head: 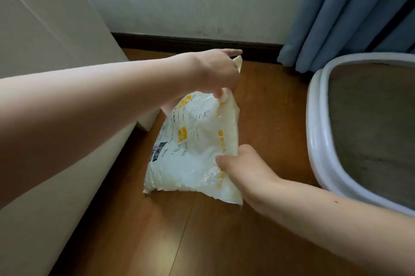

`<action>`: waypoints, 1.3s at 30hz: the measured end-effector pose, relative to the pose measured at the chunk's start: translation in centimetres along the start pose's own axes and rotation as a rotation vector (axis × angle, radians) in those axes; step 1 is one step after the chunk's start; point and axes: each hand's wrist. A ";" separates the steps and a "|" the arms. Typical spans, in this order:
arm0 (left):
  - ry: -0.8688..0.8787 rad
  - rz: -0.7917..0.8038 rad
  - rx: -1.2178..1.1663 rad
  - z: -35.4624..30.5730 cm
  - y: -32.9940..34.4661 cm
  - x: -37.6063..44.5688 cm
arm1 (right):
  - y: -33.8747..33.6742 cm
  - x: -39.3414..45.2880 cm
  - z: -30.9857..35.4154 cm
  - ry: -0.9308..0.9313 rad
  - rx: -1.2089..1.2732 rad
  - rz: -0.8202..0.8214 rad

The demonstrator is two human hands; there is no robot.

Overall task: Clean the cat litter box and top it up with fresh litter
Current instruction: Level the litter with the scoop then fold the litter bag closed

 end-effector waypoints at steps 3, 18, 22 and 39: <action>-0.046 0.088 -0.184 1.1 -0.8 -1.1 | 1.2 0.4 2.0 0.024 -0.067 -0.045; 0.111 -0.319 -0.461 18.5 -4.9 -24.8 | 2.3 -13.9 26.3 -0.231 -0.953 0.162; 0.051 -0.562 -0.524 22.0 -11.9 -33.2 | 0.7 -22.9 36.6 -0.527 -1.345 0.107; -0.704 -0.874 -0.689 28.0 -37.7 -65.0 | 0.1 -46.4 60.8 -1.533 -1.337 -0.236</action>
Point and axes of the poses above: each hand's wrist, its own x-axis towards the middle knuckle, its own y-axis out of the palm, z = x × y, and after that the axes turned 11 degrees about -y, right-handed
